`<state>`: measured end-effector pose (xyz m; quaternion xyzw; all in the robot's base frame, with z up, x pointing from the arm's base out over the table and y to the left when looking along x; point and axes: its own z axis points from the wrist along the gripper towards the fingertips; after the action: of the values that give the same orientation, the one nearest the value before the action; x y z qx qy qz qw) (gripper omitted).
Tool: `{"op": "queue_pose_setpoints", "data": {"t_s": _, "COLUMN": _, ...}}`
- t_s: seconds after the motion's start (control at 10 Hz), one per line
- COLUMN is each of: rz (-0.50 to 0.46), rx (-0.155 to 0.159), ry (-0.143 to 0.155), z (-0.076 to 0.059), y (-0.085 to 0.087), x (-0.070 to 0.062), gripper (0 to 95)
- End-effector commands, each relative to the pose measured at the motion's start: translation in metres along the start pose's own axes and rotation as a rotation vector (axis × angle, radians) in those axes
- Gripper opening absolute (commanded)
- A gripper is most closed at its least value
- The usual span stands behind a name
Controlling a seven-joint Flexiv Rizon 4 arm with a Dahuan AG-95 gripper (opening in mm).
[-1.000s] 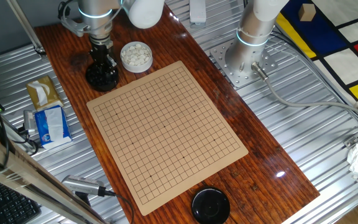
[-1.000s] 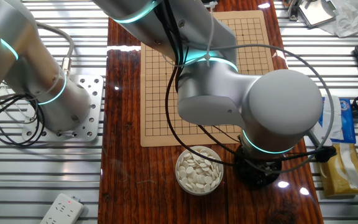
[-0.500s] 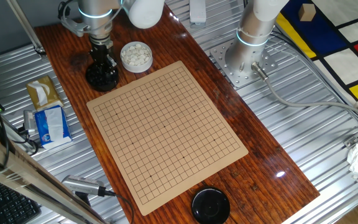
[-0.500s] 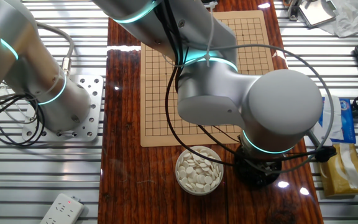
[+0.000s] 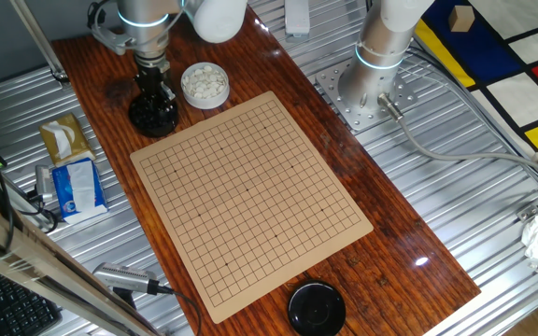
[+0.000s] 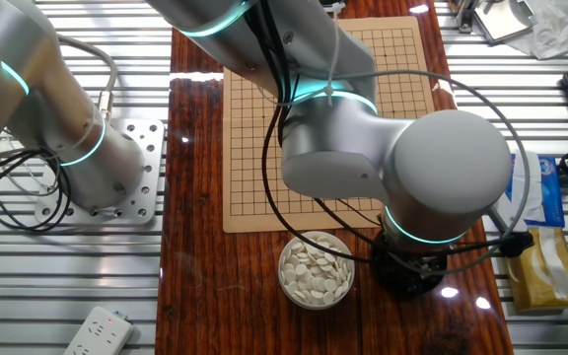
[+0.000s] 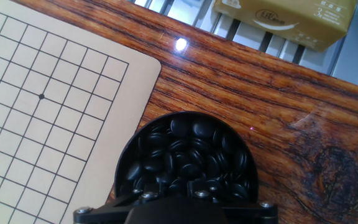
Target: Play the first move as black on the 3-4 point in the upper right corner of the Go board
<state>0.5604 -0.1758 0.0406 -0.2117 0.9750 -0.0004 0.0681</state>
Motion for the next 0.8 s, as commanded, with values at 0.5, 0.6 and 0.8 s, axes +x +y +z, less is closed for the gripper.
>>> {"op": "queue_pose_setpoints", "data": {"t_s": 0.5, "rz": 0.014, "rx": -0.024, "ry": -0.009, "z": -0.0003, "y": 0.0001, "x": -0.0004, "gripper": 19.0}}
{"op": "queue_pose_setpoints", "data": {"t_s": 0.6, "rz": 0.015, "rx": -0.024, "ry": -0.01, "z": -0.0003, "y": 0.0001, "x": -0.0004, "gripper": 19.0}}
{"op": "queue_pose_setpoints", "data": {"t_s": 0.8, "rz": 0.015, "rx": -0.024, "ry": -0.01, "z": -0.0003, "y": 0.0001, "x": -0.0004, "gripper": 19.0}}
